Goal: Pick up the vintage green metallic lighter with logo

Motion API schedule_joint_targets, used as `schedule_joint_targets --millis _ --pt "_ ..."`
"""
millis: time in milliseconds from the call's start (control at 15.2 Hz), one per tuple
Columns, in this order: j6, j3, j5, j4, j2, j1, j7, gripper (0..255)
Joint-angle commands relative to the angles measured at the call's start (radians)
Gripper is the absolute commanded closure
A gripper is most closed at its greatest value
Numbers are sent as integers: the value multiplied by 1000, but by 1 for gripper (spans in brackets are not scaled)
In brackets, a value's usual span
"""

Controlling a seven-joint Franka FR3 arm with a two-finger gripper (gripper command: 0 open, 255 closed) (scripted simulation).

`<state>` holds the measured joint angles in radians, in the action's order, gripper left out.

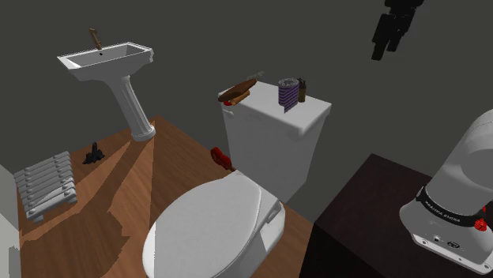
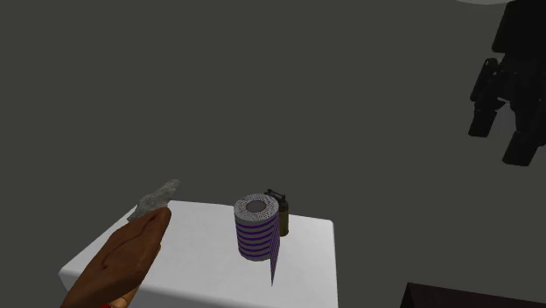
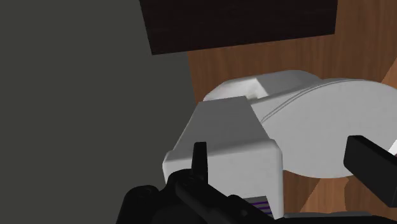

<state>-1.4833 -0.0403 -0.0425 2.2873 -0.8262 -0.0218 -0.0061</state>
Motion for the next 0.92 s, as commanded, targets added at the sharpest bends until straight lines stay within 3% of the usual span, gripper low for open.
schedule_joint_targets --millis 0,858 --pt "0 0 0 0 0 0 0 0" --pt "-317 -65 -192 -95 417 42 -283 0"
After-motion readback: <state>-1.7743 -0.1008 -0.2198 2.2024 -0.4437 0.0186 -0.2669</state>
